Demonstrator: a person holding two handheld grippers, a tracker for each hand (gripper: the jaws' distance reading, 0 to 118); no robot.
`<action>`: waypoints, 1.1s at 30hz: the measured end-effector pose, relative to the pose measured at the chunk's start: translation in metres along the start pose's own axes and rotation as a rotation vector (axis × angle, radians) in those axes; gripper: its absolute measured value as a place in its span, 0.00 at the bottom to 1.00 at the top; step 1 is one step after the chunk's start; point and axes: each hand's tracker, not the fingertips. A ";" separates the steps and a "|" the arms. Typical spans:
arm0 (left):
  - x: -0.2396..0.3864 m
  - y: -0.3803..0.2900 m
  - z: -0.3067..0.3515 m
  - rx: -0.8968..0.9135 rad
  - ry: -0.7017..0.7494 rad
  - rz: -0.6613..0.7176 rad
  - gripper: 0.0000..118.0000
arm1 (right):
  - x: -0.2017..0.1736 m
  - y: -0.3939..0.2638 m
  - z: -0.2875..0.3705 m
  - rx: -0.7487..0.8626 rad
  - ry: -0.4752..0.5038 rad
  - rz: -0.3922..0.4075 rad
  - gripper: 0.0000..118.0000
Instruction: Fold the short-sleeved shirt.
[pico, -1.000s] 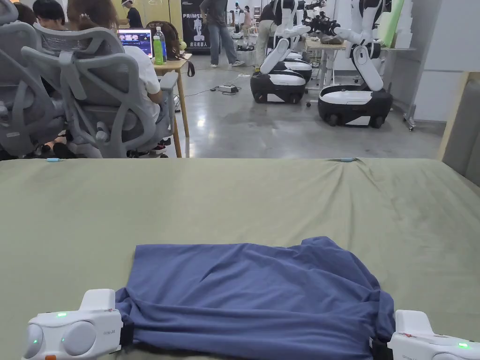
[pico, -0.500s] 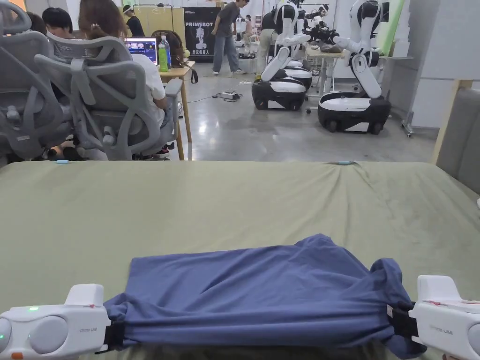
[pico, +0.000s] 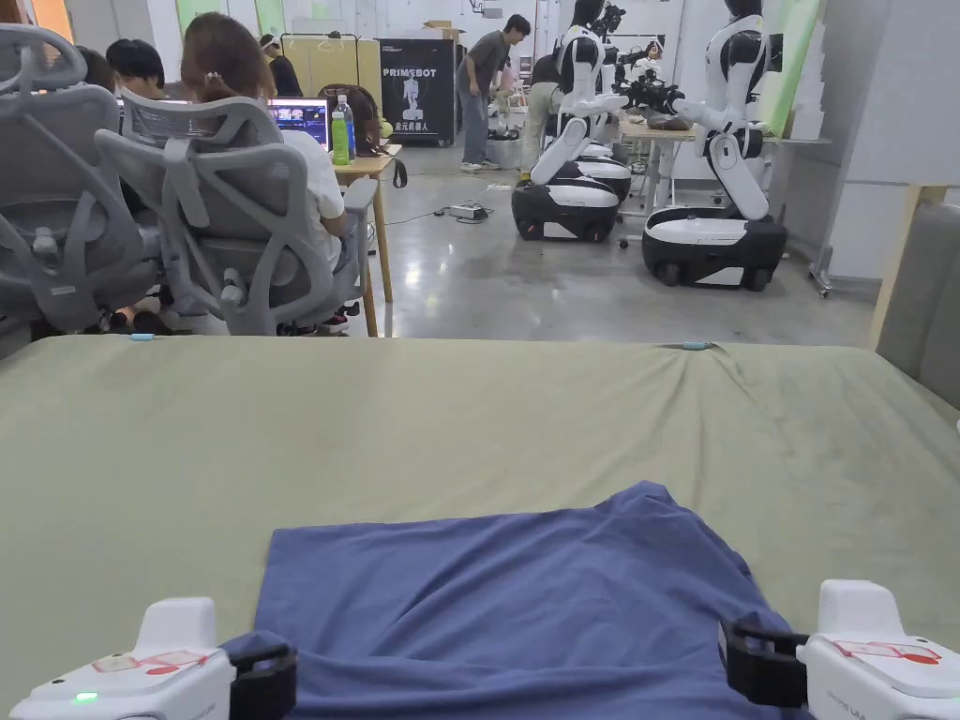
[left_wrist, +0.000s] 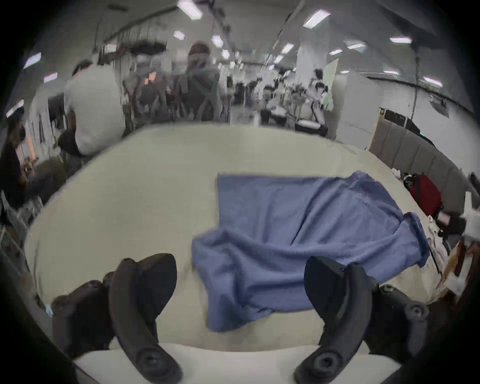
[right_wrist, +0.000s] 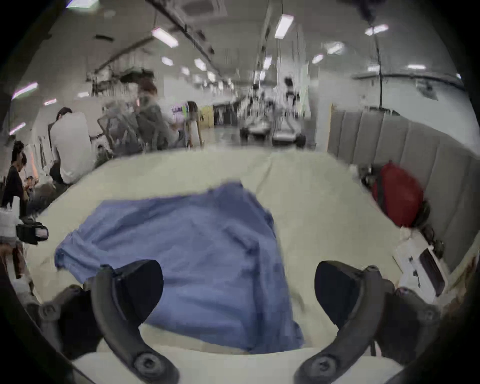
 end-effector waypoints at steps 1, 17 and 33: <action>0.008 0.005 0.004 0.040 -0.017 -0.003 0.85 | -0.007 0.005 0.004 0.027 0.043 -0.025 1.00; 0.005 0.057 -0.081 -0.070 0.031 -0.038 0.00 | -0.061 0.035 -0.041 0.055 0.096 0.123 0.00; -0.030 0.105 -0.340 -0.339 0.138 -0.034 0.69 | -0.009 0.061 -0.149 -0.065 0.064 0.087 0.00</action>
